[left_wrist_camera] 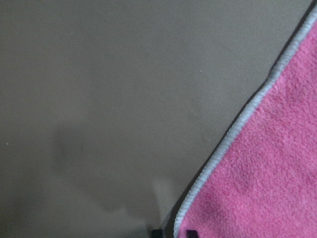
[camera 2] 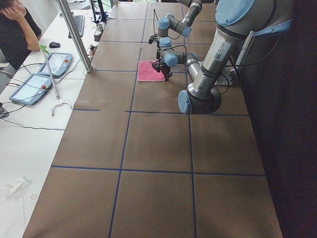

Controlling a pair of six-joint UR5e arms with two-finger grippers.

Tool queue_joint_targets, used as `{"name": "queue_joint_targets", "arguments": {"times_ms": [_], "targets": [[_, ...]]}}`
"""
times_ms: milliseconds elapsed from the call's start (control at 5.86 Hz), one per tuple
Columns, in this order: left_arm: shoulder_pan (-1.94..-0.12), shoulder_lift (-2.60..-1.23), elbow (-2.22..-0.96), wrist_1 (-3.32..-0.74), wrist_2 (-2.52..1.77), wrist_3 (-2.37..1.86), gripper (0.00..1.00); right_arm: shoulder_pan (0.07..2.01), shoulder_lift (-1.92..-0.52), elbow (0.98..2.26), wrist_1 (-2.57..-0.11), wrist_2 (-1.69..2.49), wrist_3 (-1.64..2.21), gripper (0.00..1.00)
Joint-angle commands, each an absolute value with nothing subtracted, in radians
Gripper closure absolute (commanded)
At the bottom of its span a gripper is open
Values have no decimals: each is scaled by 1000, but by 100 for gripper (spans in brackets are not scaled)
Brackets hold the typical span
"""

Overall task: Fold towel twice with both arms
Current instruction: 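Pinch the near towel corners with both grippers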

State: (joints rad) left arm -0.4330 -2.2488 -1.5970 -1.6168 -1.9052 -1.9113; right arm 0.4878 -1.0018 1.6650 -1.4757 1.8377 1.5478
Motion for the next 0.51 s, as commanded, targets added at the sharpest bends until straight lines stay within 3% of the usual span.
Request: {"name": "queue_joint_targets", "arguments": {"times_ms": [0, 341], "targets": [[-433, -2249, -1598, -1617, -1905, -1911, 95, 488, -1002, 1666, -1477, 1838, 1548, 0], [-433, -2250, -1601, -1617, -1905, -1910, 96, 488, -1005, 1658, -1477, 1838, 1572, 0]]}}
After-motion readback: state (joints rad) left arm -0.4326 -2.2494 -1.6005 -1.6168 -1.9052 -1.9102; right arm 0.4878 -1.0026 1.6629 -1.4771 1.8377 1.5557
